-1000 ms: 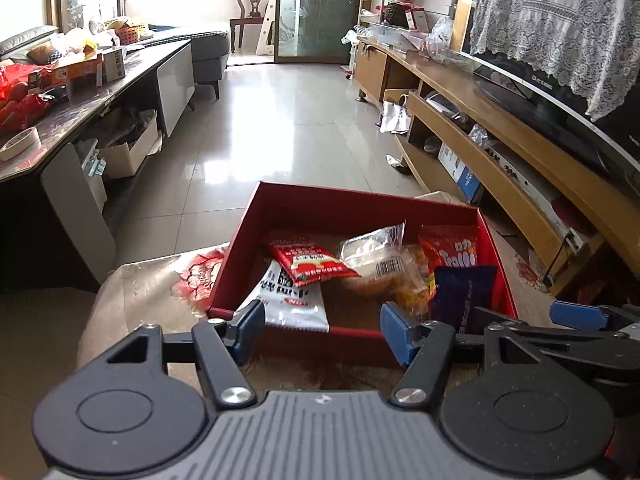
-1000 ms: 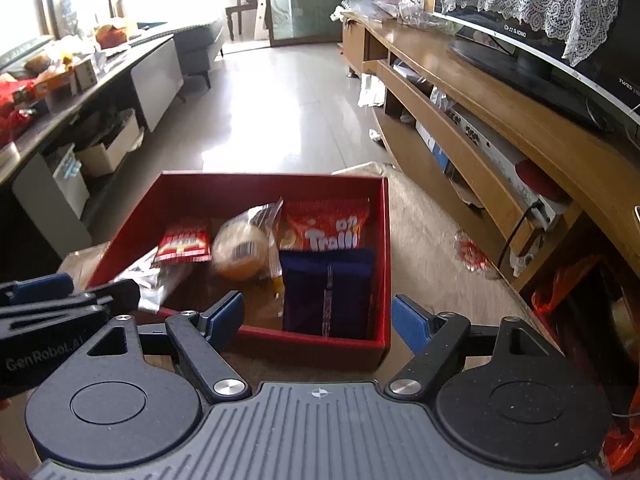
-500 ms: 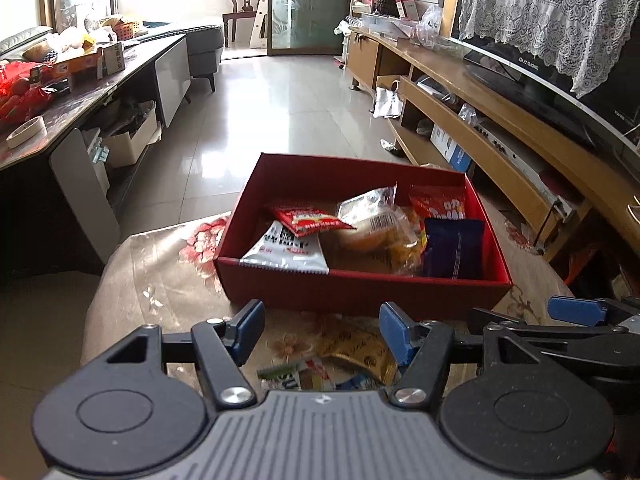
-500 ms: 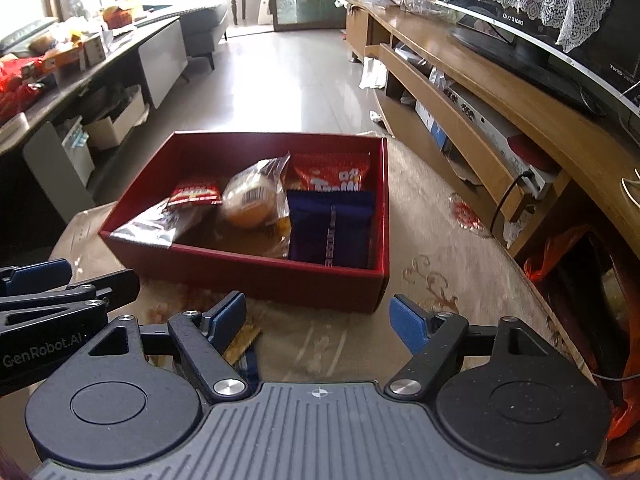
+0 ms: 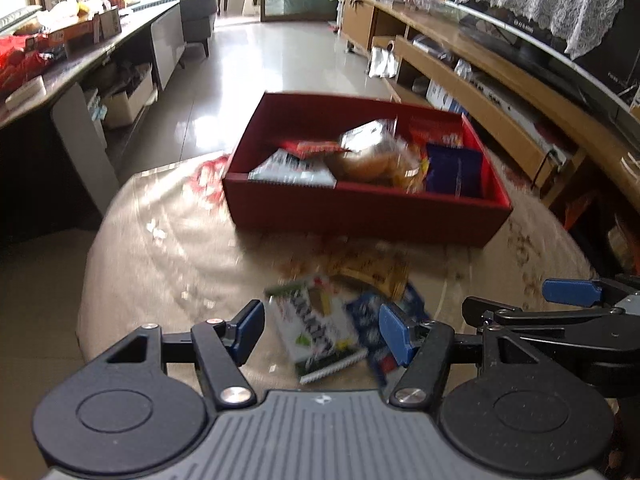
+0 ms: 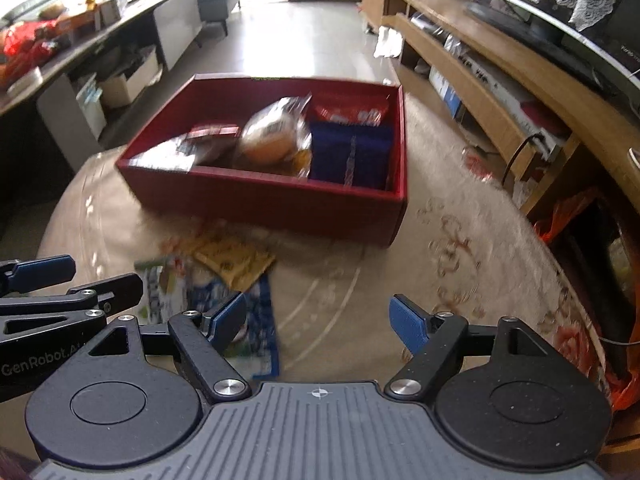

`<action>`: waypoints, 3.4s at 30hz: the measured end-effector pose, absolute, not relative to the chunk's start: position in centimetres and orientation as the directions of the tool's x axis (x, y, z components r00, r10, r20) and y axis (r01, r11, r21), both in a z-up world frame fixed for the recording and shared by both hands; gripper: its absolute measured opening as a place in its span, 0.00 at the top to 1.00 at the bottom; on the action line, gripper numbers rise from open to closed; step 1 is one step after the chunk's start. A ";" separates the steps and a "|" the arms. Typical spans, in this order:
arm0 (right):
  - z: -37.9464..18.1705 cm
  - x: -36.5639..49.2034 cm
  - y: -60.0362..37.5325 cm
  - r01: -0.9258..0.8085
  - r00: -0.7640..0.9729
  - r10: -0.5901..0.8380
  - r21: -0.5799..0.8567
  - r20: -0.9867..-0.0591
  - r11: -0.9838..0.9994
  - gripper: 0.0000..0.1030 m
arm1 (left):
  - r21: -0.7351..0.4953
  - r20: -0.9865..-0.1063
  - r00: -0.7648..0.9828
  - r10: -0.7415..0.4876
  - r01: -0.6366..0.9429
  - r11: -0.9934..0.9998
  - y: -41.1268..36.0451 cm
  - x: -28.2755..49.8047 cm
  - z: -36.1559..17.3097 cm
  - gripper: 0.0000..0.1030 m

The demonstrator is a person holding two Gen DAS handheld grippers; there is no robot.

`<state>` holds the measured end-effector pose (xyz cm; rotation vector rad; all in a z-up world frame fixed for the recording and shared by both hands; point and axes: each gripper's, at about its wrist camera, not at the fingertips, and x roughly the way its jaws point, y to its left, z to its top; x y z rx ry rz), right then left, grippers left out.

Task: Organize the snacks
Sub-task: 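Move both open tools from the box to the loose snacks on the table, then grasp the green-white Kaprons wafer pack with the left tool, then grasp the gold pastry pack with right tool while left tool holds the Kaprons pack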

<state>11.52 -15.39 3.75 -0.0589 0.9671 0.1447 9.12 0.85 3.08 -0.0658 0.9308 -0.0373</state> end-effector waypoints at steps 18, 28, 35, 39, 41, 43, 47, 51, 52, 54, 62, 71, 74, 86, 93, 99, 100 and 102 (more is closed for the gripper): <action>1.3 10.0 -15.6 -0.169 0.472 0.106 0.029 -0.875 0.985 0.17 | -0.196 -0.855 0.507 -0.114 -0.111 0.974 3.7 10.0 0.4 0.37; 2.1 12.4 -16.6 -0.113 0.496 0.110 0.061 -0.862 0.992 0.16 | -0.196 -0.876 0.476 -0.074 -0.210 0.958 2.4 13.4 -1.6 0.37; 2.0 13.3 -17.5 -0.096 0.489 0.102 0.063 -0.866 0.993 0.16 | -0.165 -0.892 0.452 -0.031 -0.261 0.951 1.4 15.0 -4.2 0.38; 1.9 14.2 -17.5 -0.105 0.485 0.108 0.065 -0.868 0.992 0.16 | -0.166 -0.887 0.461 -0.031 -0.257 0.952 1.9 14.6 -4.1 0.41; 1.8 14.9 -17.3 -0.106 0.477 0.124 0.084 -0.870 0.991 0.16 | -0.158 -0.890 0.456 -0.025 -0.256 0.954 2.5 14.2 -4.0 0.44; 1.6 15.6 -16.7 -0.122 0.469 0.149 0.104 -0.870 0.987 0.16 | -0.164 -0.893 0.450 -0.031 -0.260 0.951 3.1 13.9 -4.0 0.44; 1.4 17.1 -14.3 -0.196 0.469 0.171 0.087 -0.867 0.977 0.16 | -0.180 -0.897 0.439 -0.049 -0.261 0.948 4.2 13.5 -4.1 0.45; 0.6 18.7 -12.0 -0.300 0.432 0.204 0.073 -0.879 0.951 0.16 | -0.197 -0.900 0.431 -0.073 -0.251 0.948 4.6 13.4 -4.0 0.45; 0.3 19.0 -11.6 -0.324 0.419 0.213 0.074 -0.883 0.943 0.16 | -0.204 -0.900 0.428 -0.081 -0.250 0.946 4.8 13.4 -3.9 0.45; -0.2 19.7 -10.9 -0.361 0.390 0.233 0.085 -0.891 0.929 0.16 | -0.213 -0.900 0.425 -0.093 -0.246 0.946 4.9 13.5 -4.0 0.45; -1.7 21.8 -9.1 -0.433 0.338 0.254 0.090 -0.906 0.897 0.20 | -0.236 -0.902 0.413 -0.126 -0.227 0.945 5.5 13.3 -3.8 0.45; -1.7 20.5 -8.4 -0.477 0.335 0.225 0.041 -0.915 0.878 0.39 | -0.238 -0.902 0.411 -0.132 -0.219 0.946 5.5 13.4 -3.8 0.45; -1.4 19.3 -9.2 -0.469 0.317 0.228 0.057 -0.920 0.881 0.47 | -0.233 -0.902 0.411 -0.128 -0.217 0.948 5.5 13.3 -3.8 0.45; -1.2 18.4 -11.2 -0.433 0.320 0.200 0.045 -0.926 0.900 0.41 | -0.192 -0.909 0.407 -0.094 -0.207 0.959 4.7 13.4 -3.9 0.42; -2.4 19.3 -10.3 -0.441 0.343 0.168 0.000 -0.924 0.898 0.27 | -0.189 -0.906 0.413 -0.096 -0.192 0.963 4.3 13.5 -4.1 0.31; -2.4 19.8 -11.4 -0.417 0.356 0.163 0.000 -0.920 0.909 0.35 | -0.153 -0.907 0.417 -0.065 -0.181 0.971 3.9 13.2 -4.1 0.37; -2.4 19.8 -11.4 -0.418 0.358 0.161 -0.003 -0.920 0.909 0.37 | -0.138 -0.908 0.417 -0.051 -0.182 0.973 3.8 13.2 -4.1 0.42; -2.3 19.7 -11.3 -0.420 0.363 0.158 -0.009 -0.918 0.907 0.43 | -0.127 -0.908 0.418 -0.040 -0.181 0.975 3.7 13.1 -4.0 0.44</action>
